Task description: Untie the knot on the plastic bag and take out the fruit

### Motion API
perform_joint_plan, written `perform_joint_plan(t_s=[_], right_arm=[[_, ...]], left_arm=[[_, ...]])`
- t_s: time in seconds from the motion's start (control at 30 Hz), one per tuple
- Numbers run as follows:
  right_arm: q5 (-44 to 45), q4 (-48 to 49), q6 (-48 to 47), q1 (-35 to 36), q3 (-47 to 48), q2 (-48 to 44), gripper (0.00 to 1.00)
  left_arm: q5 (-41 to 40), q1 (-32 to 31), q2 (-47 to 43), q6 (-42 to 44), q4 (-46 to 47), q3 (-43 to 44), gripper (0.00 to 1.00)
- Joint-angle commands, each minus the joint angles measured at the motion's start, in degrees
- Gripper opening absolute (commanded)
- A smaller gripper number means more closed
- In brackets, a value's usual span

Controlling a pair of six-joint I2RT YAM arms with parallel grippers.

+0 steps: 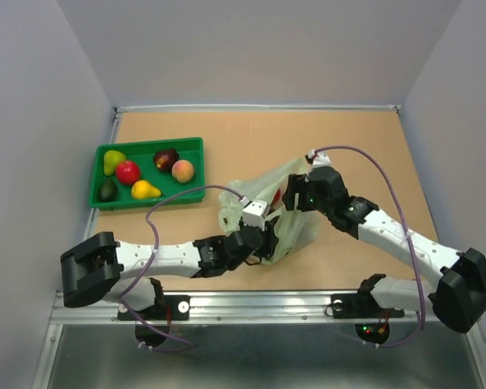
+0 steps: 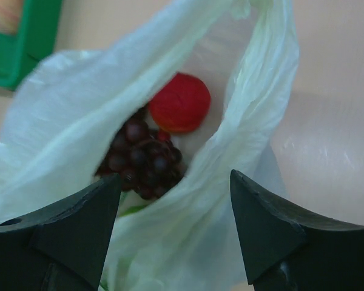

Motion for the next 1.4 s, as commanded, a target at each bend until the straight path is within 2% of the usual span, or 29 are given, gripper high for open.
perform_joint_plan(t_s=[0.0,0.03,0.07,0.13,0.17,0.27,0.33,0.47,0.63,0.67,0.73,0.77,0.8,0.83,0.87,0.97,1.07,1.23,1.37], right_arm=[[6.1,-3.3,3.4,-0.1,-4.5,-0.8,0.72],[9.4,-4.0,4.3,-0.1,-5.8,-0.9,0.67],[11.4,-4.8,5.0,-0.1,-6.4,-1.1,0.50],[15.0,-7.8,7.9,-0.3,-7.4,-2.8,0.31],[18.3,-8.8,9.0,-0.6,-8.7,-3.7,0.17],[21.6,-11.0,14.6,-2.8,-12.3,-8.4,0.05],[21.9,-11.2,19.6,-3.4,-14.6,-11.7,0.01],[21.7,-11.1,26.5,-3.6,-19.7,-21.2,0.01],[19.4,-10.7,27.8,-3.6,-23.6,-26.1,0.01],[16.8,-10.3,26.7,-3.6,-23.8,-26.2,0.02],[11.9,-9.5,22.3,-3.6,-23.3,-25.9,0.22],[10.2,-9.5,21.1,-3.6,-22.8,-25.4,0.22],[8.6,-9.6,18.4,-3.6,-22.1,-25.0,0.38],[7.2,-9.6,17.3,-3.6,-21.3,-24.9,0.44],[5.0,-9.7,16.2,-3.6,-19.2,-24.8,0.58],[2.8,-10.8,11.9,-3.5,-13.4,-23.5,0.77],[-0.1,-13.0,7.5,-3.2,-6.4,-19.4,0.83],[-6.1,-13.7,1.2,-1.1,2.7,-12.9,0.83],[-6.2,-13.6,-0.2,0.8,6.4,-6.9,0.82]], left_arm=[[-3.2,2.0,0.3,-0.6,2.2,1.3,0.55],[-4.2,2.5,-0.2,-1.0,2.2,1.0,0.55],[-4.7,3.0,-0.5,-2.3,2.2,0.0,0.55],[-5.3,5.0,-1.4,-3.7,2.1,-1.2,0.54],[-5.3,5.8,-2.5,-4.4,2.1,-2.0,0.55],[-3.5,9.3,-4.5,-6.3,3.0,-6.5,0.54],[-2.4,10.7,-5.3,-7.7,3.7,-8.2,0.54],[1.0,15.1,-7.3,-8.5,6.0,-11.6,0.54],[6.0,15.8,-7.7,-5.8,8.3,-10.3,0.56],[7.4,15.8,-6.8,-4.8,8.9,-9.7,0.57],[9.9,14.9,-4.9,-3.8,9.4,-7.9,0.59],[10.1,14.4,-4.8,-3.8,9.2,-7.2,0.59],[10.2,12.9,-4.0,-3.1,9.3,-6.1,0.59],[10.0,12.1,-3.6,-2.8,9.3,-5.5,0.59],[9.9,11.4,-3.0,-2.6,9.2,-5.2,0.59],[8.6,8.4,-1.5,-1.8,8.3,-3.3,0.59],[6.5,6.1,0.2,-1.2,6.3,-1.0,0.59],[6.3,3.6,3.3,0.3,5.5,0.5,0.59],[5.7,1.4,5.7,2.3,4.5,2.7,0.59]])
